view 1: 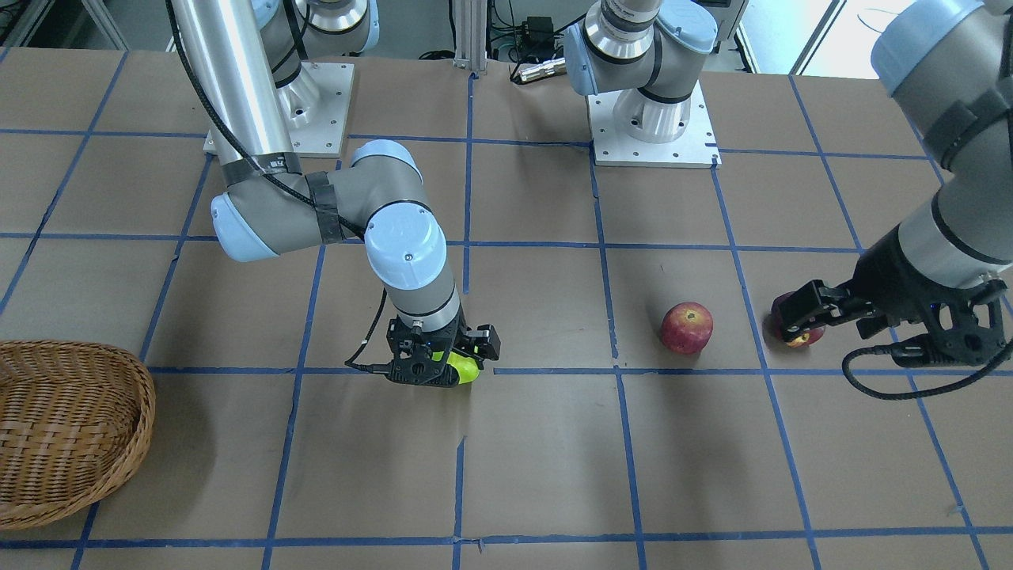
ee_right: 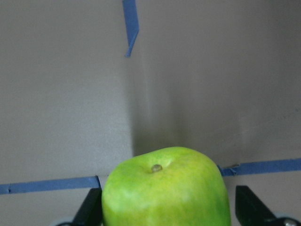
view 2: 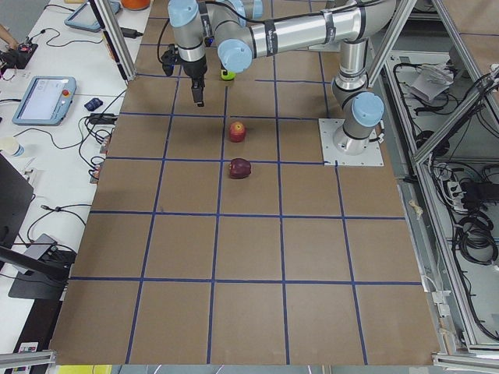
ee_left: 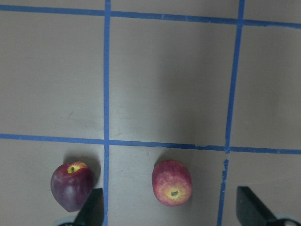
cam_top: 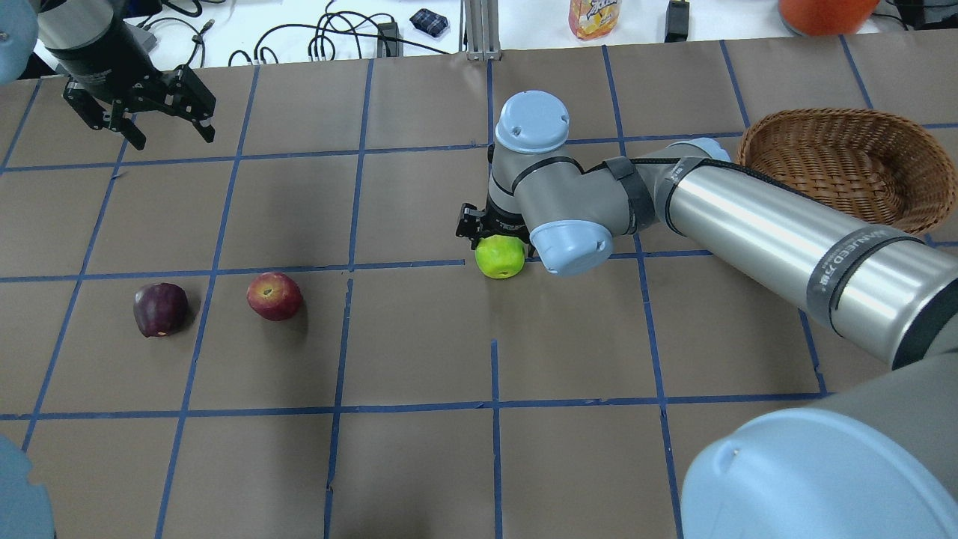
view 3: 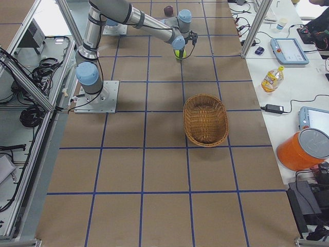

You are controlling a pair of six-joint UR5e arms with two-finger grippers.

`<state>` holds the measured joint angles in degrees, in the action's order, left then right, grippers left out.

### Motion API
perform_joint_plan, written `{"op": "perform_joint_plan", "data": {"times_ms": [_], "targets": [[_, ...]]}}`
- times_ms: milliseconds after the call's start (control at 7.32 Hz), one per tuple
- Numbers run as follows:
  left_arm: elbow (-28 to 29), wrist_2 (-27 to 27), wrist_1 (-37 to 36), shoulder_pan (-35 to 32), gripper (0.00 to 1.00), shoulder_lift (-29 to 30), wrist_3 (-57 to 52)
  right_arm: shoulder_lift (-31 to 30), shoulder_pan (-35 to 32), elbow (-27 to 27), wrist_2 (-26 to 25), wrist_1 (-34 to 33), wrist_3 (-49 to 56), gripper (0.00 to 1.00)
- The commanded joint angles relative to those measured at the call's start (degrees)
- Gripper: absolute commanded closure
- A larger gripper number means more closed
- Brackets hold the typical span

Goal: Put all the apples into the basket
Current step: 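Carry green apple to basket with right gripper while left grasps dark red apple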

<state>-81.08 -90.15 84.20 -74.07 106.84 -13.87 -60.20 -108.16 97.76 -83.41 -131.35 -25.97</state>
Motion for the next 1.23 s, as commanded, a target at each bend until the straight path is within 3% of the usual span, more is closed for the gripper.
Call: {"op": "perform_joint_plan", "data": {"times_ms": [0,137,273,410,683,956,1093], "targets": [[-7.82,-0.29,-13.54,7.14,0.00,3.19,-11.11,0.96,0.05,-0.03,-0.17,-0.57,0.30,0.23],[-11.78,0.41,-16.49,9.97,0.00,4.25,-12.57,0.88,0.05,-0.03,-0.17,0.13,0.92,0.80],[-14.96,0.68,-22.35,10.26,0.00,5.56,-12.84,0.27,0.05,-0.12,0.18,0.31,1.01,1.00],[-16.81,-0.10,-27.20,10.44,0.00,6.44,-15.72,-1.30,0.23,-0.29,0.18,2.31,0.84,1.00],[-17.36,-0.72,-26.99,11.49,0.00,6.63,-21.79,-8.05,3.11,-4.13,-0.69,13.42,1.09,1.00],[-21.72,-1.69,-23.83,13.60,0.00,4.45,-22.86,-11.85,11.52,-11.51,-3.50,29.33,3.28,1.00],[-25.93,-3.17,-24.16,14.39,0.00,2.69,-22.86,-12.48,16.27,-13.72,-4.38,33.58,8.34,1.00]]}}
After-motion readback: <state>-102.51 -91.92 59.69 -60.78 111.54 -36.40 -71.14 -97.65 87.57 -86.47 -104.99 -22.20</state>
